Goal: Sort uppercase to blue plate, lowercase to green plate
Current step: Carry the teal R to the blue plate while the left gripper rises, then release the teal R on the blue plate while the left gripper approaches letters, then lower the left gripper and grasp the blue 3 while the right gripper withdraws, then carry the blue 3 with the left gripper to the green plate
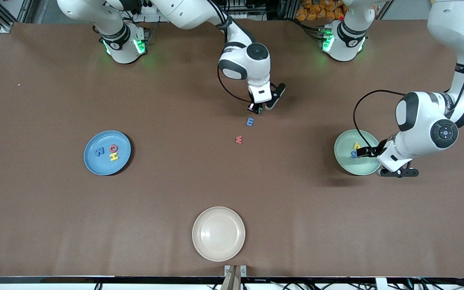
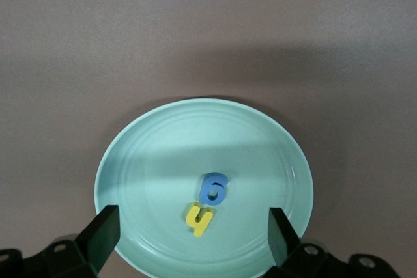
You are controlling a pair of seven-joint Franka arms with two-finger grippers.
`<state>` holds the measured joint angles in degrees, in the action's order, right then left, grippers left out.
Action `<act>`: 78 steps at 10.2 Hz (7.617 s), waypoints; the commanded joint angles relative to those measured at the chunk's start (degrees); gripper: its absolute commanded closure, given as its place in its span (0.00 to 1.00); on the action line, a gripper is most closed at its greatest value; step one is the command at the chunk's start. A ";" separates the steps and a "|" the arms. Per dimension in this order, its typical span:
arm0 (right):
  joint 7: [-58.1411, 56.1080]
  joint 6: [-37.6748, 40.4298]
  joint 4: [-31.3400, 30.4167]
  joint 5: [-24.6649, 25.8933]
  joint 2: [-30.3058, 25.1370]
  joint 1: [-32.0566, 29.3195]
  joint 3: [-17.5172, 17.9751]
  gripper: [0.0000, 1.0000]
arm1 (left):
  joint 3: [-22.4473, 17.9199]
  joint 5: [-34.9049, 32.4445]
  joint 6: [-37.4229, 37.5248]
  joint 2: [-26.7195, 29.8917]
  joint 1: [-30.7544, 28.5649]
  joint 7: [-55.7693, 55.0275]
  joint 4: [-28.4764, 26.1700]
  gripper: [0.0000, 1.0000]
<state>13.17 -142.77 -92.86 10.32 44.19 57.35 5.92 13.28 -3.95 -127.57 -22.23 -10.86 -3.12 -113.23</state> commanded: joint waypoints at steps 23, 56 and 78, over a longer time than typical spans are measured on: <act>-26.44 22.09 -23.78 -10.67 -24.41 -60.69 -3.53 0.01 | -3.17 11.94 -8.74 -4.83 34.76 -36.33 7.14 0.12; -22.07 49.25 2.42 -12.25 -44.10 -58.93 -8.73 0.00 | 5.70 -11.79 -9.19 -9.05 42.76 -37.57 1.26 0.28; -17.48 49.26 2.94 -12.51 -41.64 -56.65 -8.73 0.00 | 8.34 -9.08 15.44 1.11 27.34 -18.13 1.87 1.00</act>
<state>-4.99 -93.47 -91.19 -1.46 2.19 0.99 -2.79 19.91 -14.96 -120.04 -27.81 23.27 -28.44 -109.27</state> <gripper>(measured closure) 0.000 0.731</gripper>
